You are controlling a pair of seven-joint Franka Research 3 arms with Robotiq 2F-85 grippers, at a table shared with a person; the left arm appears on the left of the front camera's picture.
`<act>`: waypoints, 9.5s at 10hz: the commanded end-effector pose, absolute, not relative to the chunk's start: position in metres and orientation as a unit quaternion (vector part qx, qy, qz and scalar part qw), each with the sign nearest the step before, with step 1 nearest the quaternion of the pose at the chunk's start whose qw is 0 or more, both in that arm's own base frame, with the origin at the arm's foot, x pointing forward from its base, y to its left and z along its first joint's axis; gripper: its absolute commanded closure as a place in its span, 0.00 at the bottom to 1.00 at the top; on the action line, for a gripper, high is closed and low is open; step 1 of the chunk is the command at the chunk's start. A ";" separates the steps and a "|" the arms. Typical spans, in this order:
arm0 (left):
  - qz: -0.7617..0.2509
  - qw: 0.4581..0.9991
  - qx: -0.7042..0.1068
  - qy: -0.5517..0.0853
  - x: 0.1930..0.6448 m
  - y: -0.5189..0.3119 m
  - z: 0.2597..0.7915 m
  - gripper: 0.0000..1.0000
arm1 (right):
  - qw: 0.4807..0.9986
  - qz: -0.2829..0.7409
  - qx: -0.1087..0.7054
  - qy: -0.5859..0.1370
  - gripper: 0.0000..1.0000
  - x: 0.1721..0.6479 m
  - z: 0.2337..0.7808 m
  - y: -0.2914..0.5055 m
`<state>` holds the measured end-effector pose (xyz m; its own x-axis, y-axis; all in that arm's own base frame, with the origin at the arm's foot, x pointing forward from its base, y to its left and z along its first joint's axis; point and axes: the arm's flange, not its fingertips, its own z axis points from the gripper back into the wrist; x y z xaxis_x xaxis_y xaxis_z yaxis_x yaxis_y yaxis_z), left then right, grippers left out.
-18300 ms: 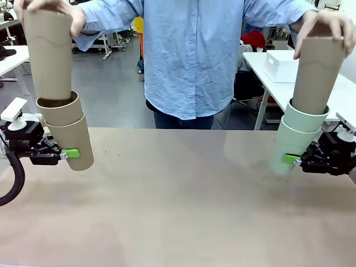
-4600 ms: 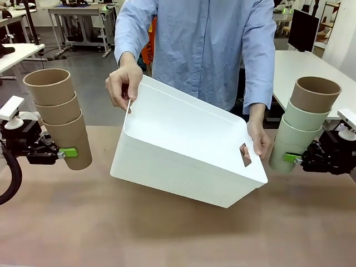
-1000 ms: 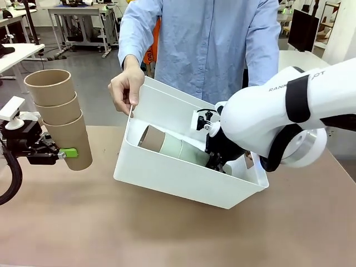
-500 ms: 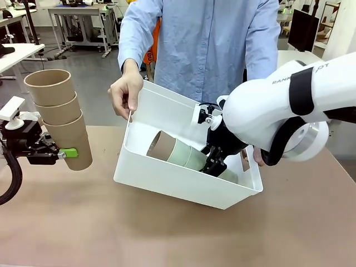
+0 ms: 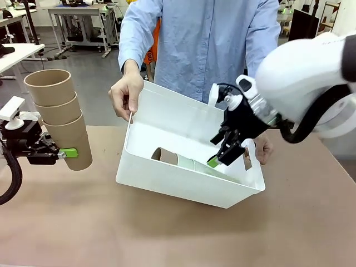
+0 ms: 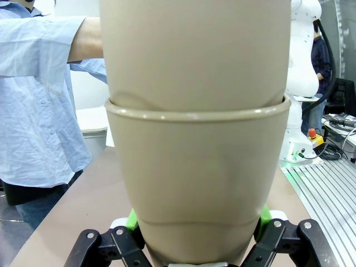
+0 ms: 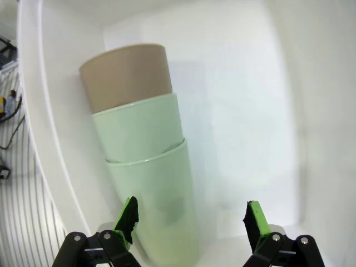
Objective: Stack the cups and store them in the basket.
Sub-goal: Place the stack of Reusable plastic cups into the Pantry Basket.
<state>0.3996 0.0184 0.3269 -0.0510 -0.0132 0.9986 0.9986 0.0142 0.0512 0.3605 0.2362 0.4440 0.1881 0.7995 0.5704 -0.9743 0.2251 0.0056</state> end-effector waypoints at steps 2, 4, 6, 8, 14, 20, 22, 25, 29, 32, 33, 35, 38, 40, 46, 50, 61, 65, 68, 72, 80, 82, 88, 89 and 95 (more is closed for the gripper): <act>-0.514 0.487 -0.481 -0.516 0.399 0.018 0.333 0.15 | 0.745 0.576 0.234 -0.241 0.00 0.371 0.500 0.195; -0.514 0.487 -0.481 -0.516 0.399 0.018 0.333 0.15 | 0.727 0.574 0.257 -0.276 0.00 0.365 0.549 0.136; -0.514 0.487 -0.481 -0.516 0.399 0.018 0.333 0.15 | 0.706 0.570 0.289 -0.306 0.00 0.335 0.570 0.043; -0.514 0.487 -0.481 -0.516 0.399 0.018 0.333 0.15 | 0.676 0.576 0.314 -0.336 0.00 0.300 0.556 -0.046; -0.514 0.487 -0.481 -0.516 0.399 0.018 0.333 0.15 | 0.674 0.546 0.323 -0.379 0.00 0.297 0.546 -0.116; -0.514 0.487 -0.481 -0.516 0.399 0.018 0.333 0.15 | 0.674 0.546 0.323 -0.379 0.00 0.297 0.546 -0.116; -0.514 0.487 -0.481 -0.516 0.399 0.018 0.333 0.15 | 0.674 0.546 0.323 -0.379 0.00 0.297 0.546 -0.116; -0.514 0.487 -0.481 -0.516 0.399 0.018 0.333 0.15 | 0.674 0.546 0.323 -0.379 0.00 0.297 0.546 -0.116; -0.514 0.487 -0.481 -0.516 0.399 0.018 0.333 0.15 | 0.674 0.546 0.323 -0.379 0.00 0.297 0.546 -0.116; -0.514 0.487 -0.481 -0.516 0.399 0.018 0.333 0.15 | 0.674 0.546 0.323 -0.379 0.00 0.297 0.546 -0.116; -0.512 0.494 -0.480 -0.513 0.400 0.018 0.327 0.15 | 0.674 0.546 0.323 -0.379 0.00 0.297 0.546 -0.116; -0.500 0.508 -0.477 -0.515 0.390 0.024 0.370 0.15 | 0.674 0.546 0.323 -0.379 0.00 0.297 0.546 -0.116; -0.513 0.533 -0.456 -0.494 0.372 0.015 0.456 0.15 | 0.674 0.546 0.323 -0.379 0.00 0.297 0.546 -0.116; -0.532 0.559 -0.433 -0.465 0.369 0.001 0.510 0.15 | 0.674 0.546 0.323 -0.379 0.00 0.297 0.546 -0.116; -0.579 0.646 -0.333 -0.370 0.364 -0.100 0.594 0.15 | 0.674 0.546 0.323 -0.379 0.00 0.297 0.546 -0.116; -0.599 0.679 -0.281 -0.316 0.380 -0.181 0.579 0.15 | 0.674 0.546 0.323 -0.379 0.00 0.297 0.546 -0.116; -0.617 0.714 -0.175 -0.282 0.403 -0.294 0.489 0.15 | 0.674 0.546 0.323 -0.379 0.00 0.297 0.546 -0.116; -0.629 0.718 -0.136 -0.264 0.408 -0.310 0.458 0.15 | 0.674 0.546 0.323 -0.379 0.00 0.297 0.546 -0.116; -0.627 0.729 -0.123 -0.245 0.421 -0.319 0.438 0.15 | 0.674 0.546 0.323 -0.379 0.00 0.297 0.546 -0.116; -0.629 0.733 -0.123 -0.229 0.430 -0.333 0.420 0.15 | 0.674 0.546 0.323 -0.379 0.00 0.297 0.546 -0.116; -0.640 0.713 -0.159 -0.237 0.424 -0.313 0.465 0.00 | 0.674 0.546 0.323 -0.379 0.00 0.297 0.546 -0.116; -0.634 0.712 -0.181 -0.242 0.419 -0.291 0.499 0.00 | 0.674 0.546 0.323 -0.379 0.00 0.297 0.546 -0.116; -0.623 0.687 -0.243 -0.283 0.399 -0.174 0.602 0.00 | 0.674 0.546 0.323 -0.379 0.00 0.297 0.546 -0.116; -0.618 0.683 -0.256 -0.293 0.395 -0.136 0.618 0.00 | 0.674 0.546 0.323 -0.379 0.00 0.297 0.546 -0.116; -0.604 0.673 -0.273 -0.328 0.362 0.011 0.631 0.00 | 0.674 0.546 0.323 -0.379 0.00 0.297 0.546 -0.116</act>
